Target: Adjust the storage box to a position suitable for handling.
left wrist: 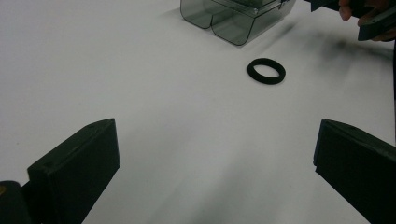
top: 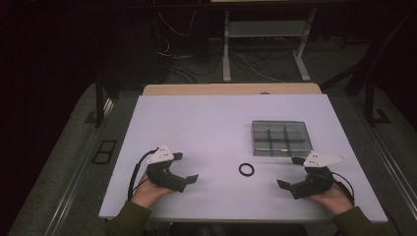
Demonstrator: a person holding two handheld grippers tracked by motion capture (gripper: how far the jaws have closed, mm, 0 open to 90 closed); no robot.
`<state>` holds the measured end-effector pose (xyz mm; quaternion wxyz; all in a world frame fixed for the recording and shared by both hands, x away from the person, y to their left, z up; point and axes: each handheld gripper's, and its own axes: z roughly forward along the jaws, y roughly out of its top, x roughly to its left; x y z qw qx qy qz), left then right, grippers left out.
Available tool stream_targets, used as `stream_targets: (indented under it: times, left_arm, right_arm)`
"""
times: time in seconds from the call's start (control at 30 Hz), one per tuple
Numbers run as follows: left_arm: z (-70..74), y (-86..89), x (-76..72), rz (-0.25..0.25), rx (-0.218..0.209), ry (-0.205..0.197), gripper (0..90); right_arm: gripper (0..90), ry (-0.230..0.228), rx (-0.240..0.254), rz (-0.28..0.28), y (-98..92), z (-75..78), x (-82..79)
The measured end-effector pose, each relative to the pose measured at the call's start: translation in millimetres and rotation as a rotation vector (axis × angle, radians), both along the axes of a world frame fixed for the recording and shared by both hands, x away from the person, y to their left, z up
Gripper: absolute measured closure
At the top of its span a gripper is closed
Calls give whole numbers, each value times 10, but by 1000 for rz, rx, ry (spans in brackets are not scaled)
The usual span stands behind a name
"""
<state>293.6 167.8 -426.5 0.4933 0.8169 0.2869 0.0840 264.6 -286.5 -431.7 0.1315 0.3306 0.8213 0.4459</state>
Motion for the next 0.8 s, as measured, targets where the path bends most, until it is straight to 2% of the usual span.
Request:
stream_targets:
  times: [0.43, 0.6, 0.8]
  left_arm:
    - [-1, -7, 22, 10, -7, 7, 0]
    - [-4, -2, 23, 7, 1, 1, 0]
    - [-6, 1, 36, 10, -10, 0, 0]
  right_arm:
    - [5, 2, 9, -14, -52, 28, 8]
    - [5, 2, 19, -28, -74, 76, 17]
    - [6, -6, 31, -42, -119, 132, 33]
